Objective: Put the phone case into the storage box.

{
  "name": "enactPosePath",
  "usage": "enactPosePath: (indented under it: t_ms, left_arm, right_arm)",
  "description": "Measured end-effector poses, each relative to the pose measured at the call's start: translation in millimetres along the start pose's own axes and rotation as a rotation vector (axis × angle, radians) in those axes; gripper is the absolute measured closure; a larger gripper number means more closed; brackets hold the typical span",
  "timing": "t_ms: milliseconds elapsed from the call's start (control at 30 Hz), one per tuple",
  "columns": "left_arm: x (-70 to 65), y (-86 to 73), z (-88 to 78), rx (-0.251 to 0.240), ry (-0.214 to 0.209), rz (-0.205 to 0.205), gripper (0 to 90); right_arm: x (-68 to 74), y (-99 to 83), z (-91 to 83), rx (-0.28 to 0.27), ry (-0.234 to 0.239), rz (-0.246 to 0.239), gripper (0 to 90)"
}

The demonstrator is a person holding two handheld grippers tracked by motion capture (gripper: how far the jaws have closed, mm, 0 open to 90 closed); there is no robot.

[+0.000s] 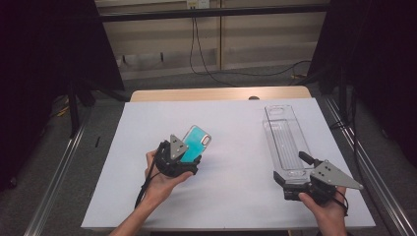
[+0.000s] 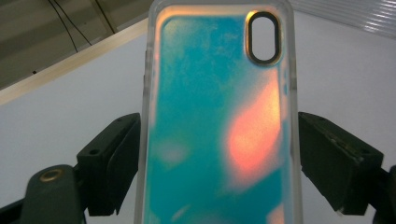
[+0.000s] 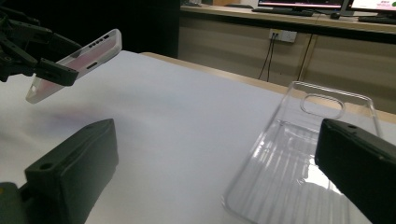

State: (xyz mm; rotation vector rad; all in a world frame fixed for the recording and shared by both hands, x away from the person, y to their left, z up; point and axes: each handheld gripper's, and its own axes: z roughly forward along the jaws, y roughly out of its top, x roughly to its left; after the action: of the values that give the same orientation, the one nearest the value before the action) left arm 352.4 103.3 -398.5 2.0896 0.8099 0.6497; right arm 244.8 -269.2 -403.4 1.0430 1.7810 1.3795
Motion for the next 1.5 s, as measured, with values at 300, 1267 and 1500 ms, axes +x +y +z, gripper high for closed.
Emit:
enactPosePath:
  t_ms: [300,1267,1500]
  left_arm:
    - [-14.5,0.3,6.3,-0.011,-0.022,-0.01,17.2]
    - [-42.6,10.6,22.1,-0.102,0.056,0.088,17.3]
    - [-47.7,4.5,21.6,-0.104,0.068,0.108,17.3]
  right_arm:
    - [19.1,20.6,34.5,0.047,0.031,-0.027,1.6]
    - [40.7,36.0,101.0,0.124,0.135,0.002,7.2]
    - [43.7,38.0,106.4,0.161,0.137,0.05,8.9]
